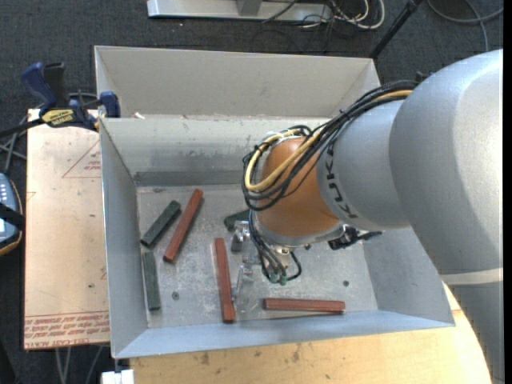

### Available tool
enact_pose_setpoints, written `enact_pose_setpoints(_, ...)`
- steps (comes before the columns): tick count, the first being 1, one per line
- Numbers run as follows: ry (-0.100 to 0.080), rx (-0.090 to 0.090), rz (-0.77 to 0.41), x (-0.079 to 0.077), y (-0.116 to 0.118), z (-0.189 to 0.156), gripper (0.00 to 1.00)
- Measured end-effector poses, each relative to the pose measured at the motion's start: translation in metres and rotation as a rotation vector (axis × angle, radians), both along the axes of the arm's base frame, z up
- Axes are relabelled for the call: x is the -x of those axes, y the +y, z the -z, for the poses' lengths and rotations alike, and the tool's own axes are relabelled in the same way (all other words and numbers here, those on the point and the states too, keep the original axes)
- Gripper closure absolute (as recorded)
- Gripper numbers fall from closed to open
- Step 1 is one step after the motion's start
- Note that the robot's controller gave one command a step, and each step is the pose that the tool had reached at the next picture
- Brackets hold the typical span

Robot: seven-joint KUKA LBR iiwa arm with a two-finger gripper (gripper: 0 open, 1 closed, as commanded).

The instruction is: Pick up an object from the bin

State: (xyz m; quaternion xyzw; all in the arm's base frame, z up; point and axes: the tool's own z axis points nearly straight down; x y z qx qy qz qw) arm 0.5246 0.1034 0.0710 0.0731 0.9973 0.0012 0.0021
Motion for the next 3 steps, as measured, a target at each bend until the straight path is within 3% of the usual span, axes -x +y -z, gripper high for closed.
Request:
enact_pose_setpoints(1,0.001,0.0,0.0,0.0,0.0,0.0,0.0)
enact_pose_setpoints(2,0.002,0.002,-0.036,0.038,0.029,0.001,0.0)
enact_pose_setpoints(3,-0.017,-0.004,-0.041,0.07,0.057,-0.002,1.0)
